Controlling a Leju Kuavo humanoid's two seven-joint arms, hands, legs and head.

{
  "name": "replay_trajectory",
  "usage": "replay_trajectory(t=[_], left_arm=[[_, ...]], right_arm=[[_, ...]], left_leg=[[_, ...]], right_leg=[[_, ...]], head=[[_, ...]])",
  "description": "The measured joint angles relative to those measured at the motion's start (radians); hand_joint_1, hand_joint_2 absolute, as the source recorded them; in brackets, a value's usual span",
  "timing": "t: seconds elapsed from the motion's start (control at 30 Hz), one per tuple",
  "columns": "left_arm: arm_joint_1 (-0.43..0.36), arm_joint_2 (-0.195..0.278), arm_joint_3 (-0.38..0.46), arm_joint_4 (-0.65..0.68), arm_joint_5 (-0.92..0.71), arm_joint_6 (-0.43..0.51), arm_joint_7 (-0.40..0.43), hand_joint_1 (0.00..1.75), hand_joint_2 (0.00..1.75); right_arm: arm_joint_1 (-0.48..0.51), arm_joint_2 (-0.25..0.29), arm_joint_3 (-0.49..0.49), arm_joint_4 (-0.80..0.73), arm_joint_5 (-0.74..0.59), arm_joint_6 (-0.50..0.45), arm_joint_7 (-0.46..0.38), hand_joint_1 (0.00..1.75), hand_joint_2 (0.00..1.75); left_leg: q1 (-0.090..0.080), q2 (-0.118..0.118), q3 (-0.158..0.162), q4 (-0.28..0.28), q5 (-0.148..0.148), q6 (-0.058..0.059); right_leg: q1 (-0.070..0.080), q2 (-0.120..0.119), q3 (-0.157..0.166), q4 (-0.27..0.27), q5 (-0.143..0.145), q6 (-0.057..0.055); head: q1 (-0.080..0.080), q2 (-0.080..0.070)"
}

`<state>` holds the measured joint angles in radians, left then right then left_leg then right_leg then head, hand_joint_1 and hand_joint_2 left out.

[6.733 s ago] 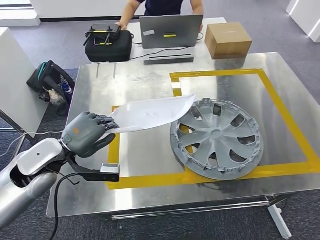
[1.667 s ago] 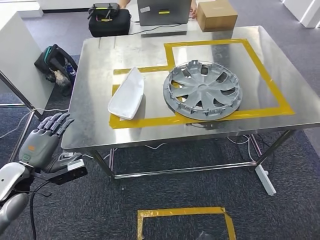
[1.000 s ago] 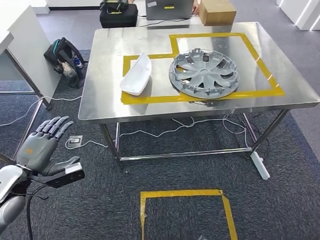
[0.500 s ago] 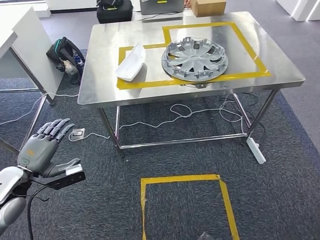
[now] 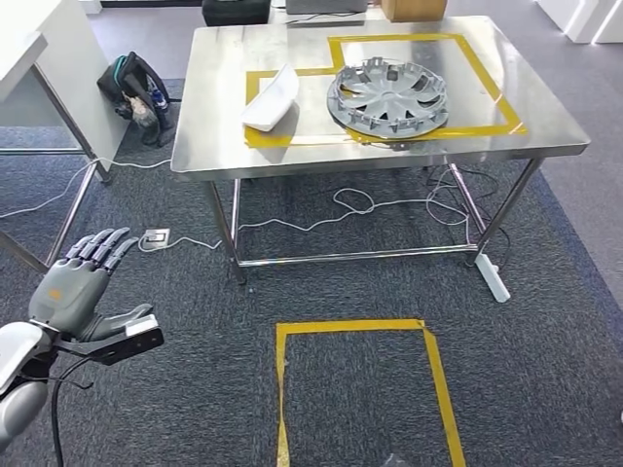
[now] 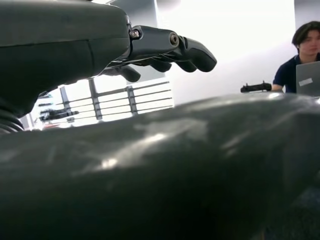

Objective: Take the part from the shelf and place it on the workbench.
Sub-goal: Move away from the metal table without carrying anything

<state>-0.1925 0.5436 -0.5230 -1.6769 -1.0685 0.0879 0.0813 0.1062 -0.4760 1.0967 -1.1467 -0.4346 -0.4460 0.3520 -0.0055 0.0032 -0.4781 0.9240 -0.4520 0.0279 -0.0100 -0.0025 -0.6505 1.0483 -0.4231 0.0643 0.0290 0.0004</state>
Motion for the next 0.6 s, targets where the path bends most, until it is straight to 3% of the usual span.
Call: replay_trajectory(t=[0.07,0.1,0.13,0.17,0.27,0.33,0.4,0.47,0.53,0.6], left_arm=[[0.003,0.000,0.000,0.000,-0.001,-0.001,0.001,0.00,0.00],[0.005,0.000,0.000,0.000,-0.002,-0.001,0.001,0.00,0.00],[0.007,0.000,-0.001,0.000,-0.002,-0.002,0.002,0.00,0.00],[0.010,0.000,-0.001,0.000,-0.003,-0.003,0.002,0.00,0.00],[0.013,0.001,0.000,-0.001,-0.003,-0.003,0.003,0.00,0.00],[0.011,0.003,0.002,-0.002,-0.003,-0.003,0.004,0.00,0.00],[0.011,0.005,0.003,-0.003,-0.003,-0.004,0.005,0.00,0.00],[0.012,0.006,0.004,-0.003,-0.003,-0.004,0.005,0.00,0.00],[0.011,0.007,0.004,-0.003,-0.003,-0.004,0.006,0.00,0.00],[0.011,0.008,0.004,-0.003,-0.003,-0.004,0.006,0.00,0.00]], right_arm=[[0.000,-0.001,0.004,-0.001,-0.001,-0.001,0.000,0.00,0.00],[0.000,-0.001,0.005,-0.002,-0.001,-0.001,0.000,0.00,0.00],[0.000,-0.001,0.006,-0.002,-0.001,-0.002,0.000,0.00,0.00],[0.000,-0.001,0.008,-0.002,-0.002,-0.002,0.000,0.00,0.00],[-0.002,-0.003,0.011,-0.002,-0.002,-0.003,0.000,0.00,0.00],[-0.004,-0.004,0.011,-0.004,-0.001,-0.005,0.000,0.00,0.00],[-0.004,-0.004,0.012,-0.007,-0.001,-0.006,0.000,0.00,0.00],[-0.003,-0.004,0.012,-0.008,-0.001,-0.006,0.000,0.00,0.00],[-0.002,-0.004,0.013,-0.009,-0.001,-0.006,0.000,0.00,0.00],[-0.003,-0.004,0.014,-0.010,-0.001,-0.006,0.000,0.00,0.00]], left_leg=[[-0.002,0.000,-0.015,0.001,0.012,0.007],[-0.003,0.000,-0.023,0.002,0.018,0.007],[-0.004,0.000,-0.031,0.003,0.023,0.006],[-0.004,0.000,-0.037,0.004,0.028,0.004],[-0.005,-0.001,-0.049,0.013,0.037,-0.007],[-0.010,-0.001,-0.059,0.023,0.039,-0.011],[-0.012,-0.002,-0.069,0.026,0.046,0.007],[-0.014,-0.002,-0.075,0.025,0.053,0.044],[-0.016,-0.002,-0.078,0.023,0.054,0.071],[-0.016,-0.002,-0.079,0.021,0.053,0.079]], right_leg=[[0.000,0.001,-0.055,0.142,-0.077,0.005],[0.000,0.001,-0.074,0.199,-0.102,0.007],[0.000,0.001,-0.076,0.224,-0.110,0.007],[0.000,0.001,-0.055,0.205,-0.100,0.007],[-0.003,0.003,0.085,-0.001,-0.041,0.006],[-0.005,0.008,0.128,-0.072,-0.030,-0.002],[-0.005,0.010,0.122,-0.075,-0.022,-0.009],[-0.003,0.010,0.117,-0.076,-0.016,-0.014],[-0.002,0.011,0.114,-0.077,-0.011,-0.021],[0.001,0.011,0.111,-0.077,-0.009,-0.026]], head=[[0.001,0.000],[0.000,0.000],[0.001,0.000],[0.000,0.000],[0.001,0.000],[-0.001,0.000],[-0.002,0.000],[-0.002,0.000],[-0.002,0.000],[-0.002,0.000]])
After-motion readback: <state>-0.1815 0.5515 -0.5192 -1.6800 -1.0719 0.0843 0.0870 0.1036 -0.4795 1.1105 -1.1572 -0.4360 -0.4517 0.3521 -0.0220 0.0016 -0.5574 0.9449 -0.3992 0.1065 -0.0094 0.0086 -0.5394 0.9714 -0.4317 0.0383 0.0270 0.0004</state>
